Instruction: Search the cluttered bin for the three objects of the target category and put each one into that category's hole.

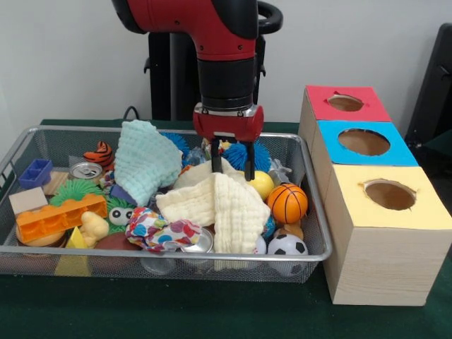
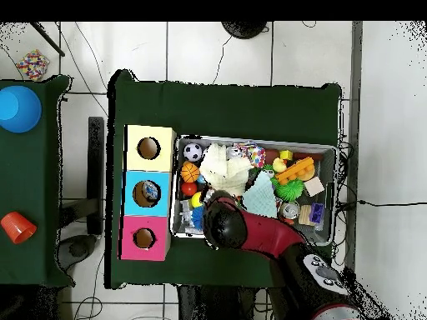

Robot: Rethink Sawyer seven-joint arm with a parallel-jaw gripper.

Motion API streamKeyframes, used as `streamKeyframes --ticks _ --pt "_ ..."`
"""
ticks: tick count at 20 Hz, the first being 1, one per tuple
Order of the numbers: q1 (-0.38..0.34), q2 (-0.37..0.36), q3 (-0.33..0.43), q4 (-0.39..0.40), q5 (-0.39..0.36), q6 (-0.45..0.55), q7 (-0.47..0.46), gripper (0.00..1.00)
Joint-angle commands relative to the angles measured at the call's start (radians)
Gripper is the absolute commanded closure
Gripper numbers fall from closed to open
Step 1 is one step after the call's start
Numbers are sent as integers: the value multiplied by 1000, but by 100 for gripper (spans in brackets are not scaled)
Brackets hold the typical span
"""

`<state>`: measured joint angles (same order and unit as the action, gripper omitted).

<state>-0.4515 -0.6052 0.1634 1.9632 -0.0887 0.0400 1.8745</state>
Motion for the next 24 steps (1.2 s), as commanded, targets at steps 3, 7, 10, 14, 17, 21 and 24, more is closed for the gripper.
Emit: streamKeyframes --ticks 3,7,10,14,17,21,24 --pt "-14 25 24 -118 -19 148 27 0" --pt "-12 25 20 -122 -27 154 29 0" --pt "-7 25 14 -122 -29 148 34 0" --pt "3 25 2 -125 -31 149 34 0" --pt "13 25 -11 -128 -34 147 34 0" --pt "11 19 -8 -136 -30 158 31 0" --pt "20 11 -16 -143 -25 177 31 0"
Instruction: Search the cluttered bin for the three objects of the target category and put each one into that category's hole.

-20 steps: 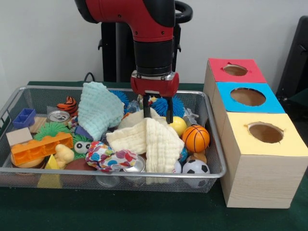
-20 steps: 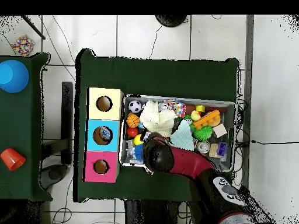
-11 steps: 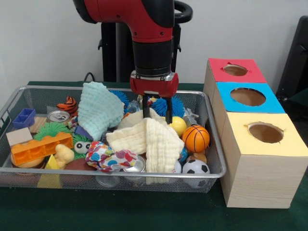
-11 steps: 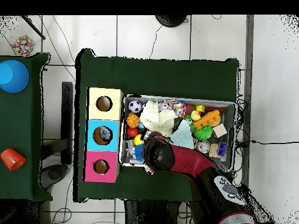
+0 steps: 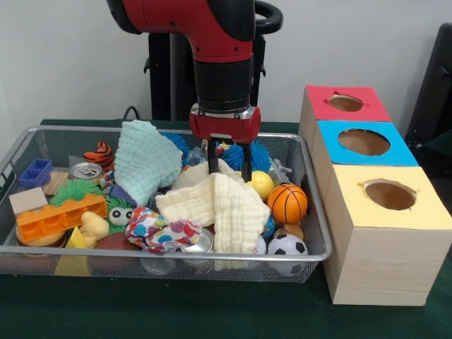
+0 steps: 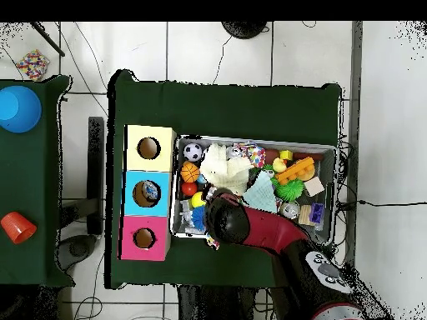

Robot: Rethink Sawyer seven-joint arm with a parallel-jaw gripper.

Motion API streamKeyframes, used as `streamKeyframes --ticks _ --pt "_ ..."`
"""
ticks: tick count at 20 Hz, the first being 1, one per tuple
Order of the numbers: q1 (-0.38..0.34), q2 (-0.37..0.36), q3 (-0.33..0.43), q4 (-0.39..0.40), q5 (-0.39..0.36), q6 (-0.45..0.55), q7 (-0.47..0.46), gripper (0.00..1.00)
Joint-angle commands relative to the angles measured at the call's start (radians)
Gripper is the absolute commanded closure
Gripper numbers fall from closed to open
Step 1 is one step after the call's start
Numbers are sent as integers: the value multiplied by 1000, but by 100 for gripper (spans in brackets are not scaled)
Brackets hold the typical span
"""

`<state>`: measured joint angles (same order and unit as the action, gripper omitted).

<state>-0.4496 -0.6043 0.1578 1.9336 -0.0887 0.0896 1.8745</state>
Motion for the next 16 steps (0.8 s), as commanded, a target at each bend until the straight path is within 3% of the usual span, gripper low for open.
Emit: streamKeyframes --ticks 1,8,16 --pt "22 9 -14 -114 -26 126 32 0" --pt "-2 11 7 -97 -35 114 23 0" --pt "19 10 -8 -123 -26 155 21 0"
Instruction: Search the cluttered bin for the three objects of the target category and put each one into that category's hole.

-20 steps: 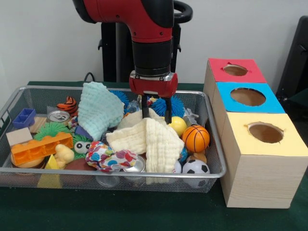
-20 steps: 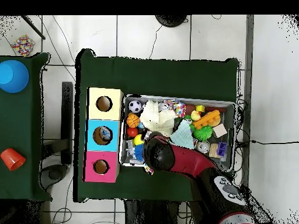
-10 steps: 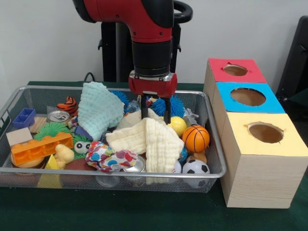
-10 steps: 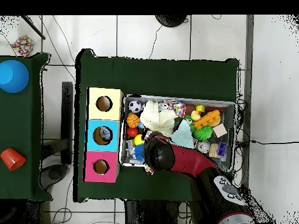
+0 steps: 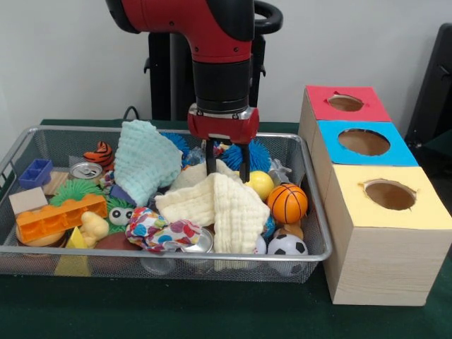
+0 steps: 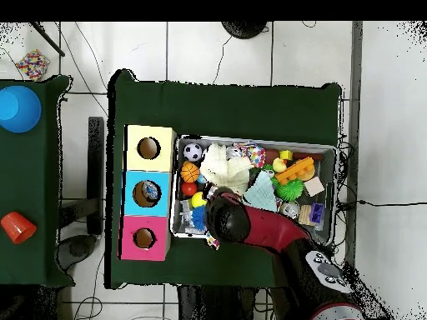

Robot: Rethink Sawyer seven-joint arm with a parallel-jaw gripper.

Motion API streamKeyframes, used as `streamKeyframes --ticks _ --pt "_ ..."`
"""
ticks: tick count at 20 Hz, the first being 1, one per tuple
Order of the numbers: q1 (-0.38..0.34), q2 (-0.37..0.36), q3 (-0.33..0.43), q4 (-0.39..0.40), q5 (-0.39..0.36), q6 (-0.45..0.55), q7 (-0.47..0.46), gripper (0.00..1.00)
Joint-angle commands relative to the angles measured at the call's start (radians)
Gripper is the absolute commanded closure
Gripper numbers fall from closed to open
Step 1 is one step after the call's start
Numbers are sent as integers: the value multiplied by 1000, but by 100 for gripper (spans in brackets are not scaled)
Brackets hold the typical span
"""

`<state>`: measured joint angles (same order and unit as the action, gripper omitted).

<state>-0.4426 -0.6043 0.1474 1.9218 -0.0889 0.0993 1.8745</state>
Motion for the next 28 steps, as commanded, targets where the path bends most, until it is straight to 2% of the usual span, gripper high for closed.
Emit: streamKeyframes --ticks 1,16,25,28 --pt "13 10 1 -110 -25 142 24 0" --pt "12 13 0 -112 -36 138 32 0" --pt "52 6 -40 -127 -27 170 39 0" --pt "46 5 -41 -125 -35 162 31 0"
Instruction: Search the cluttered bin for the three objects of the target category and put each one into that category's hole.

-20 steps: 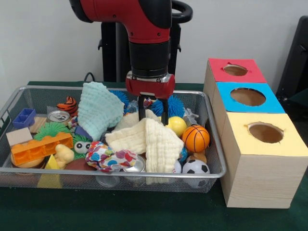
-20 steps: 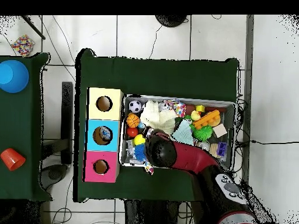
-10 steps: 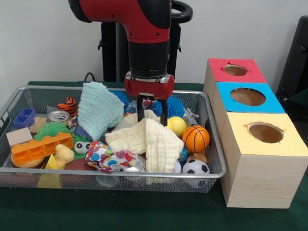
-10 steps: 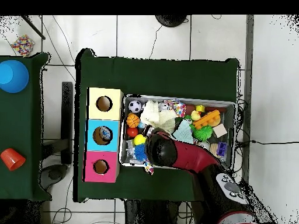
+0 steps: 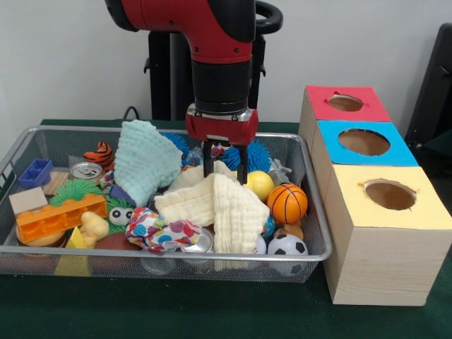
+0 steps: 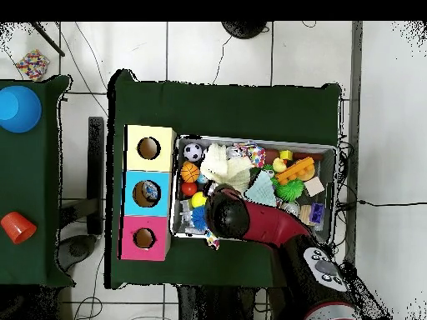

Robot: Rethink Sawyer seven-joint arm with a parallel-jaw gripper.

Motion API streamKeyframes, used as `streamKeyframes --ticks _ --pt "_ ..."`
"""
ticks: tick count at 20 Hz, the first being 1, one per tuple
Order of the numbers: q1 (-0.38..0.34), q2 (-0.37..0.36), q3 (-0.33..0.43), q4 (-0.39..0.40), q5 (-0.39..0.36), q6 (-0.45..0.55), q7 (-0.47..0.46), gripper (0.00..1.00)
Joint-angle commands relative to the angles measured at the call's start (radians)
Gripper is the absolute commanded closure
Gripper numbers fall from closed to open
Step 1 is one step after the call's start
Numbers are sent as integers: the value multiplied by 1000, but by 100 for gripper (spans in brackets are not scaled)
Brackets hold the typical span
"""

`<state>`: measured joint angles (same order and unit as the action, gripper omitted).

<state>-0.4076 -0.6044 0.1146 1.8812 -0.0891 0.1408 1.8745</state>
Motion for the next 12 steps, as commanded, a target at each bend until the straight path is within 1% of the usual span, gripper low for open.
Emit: streamKeyframes --ticks 1,3,5,8,12 --pt "2 7 -7 -82 -40 111 26 0" --pt "-14 19 -1 -82 -47 81 23 0" --pt "-11 22 -6 -77 -47 61 34 0" --pt "15 7 -31 -83 -41 79 42 0" --pt "21 8 -34 -86 -36 88 42 0"
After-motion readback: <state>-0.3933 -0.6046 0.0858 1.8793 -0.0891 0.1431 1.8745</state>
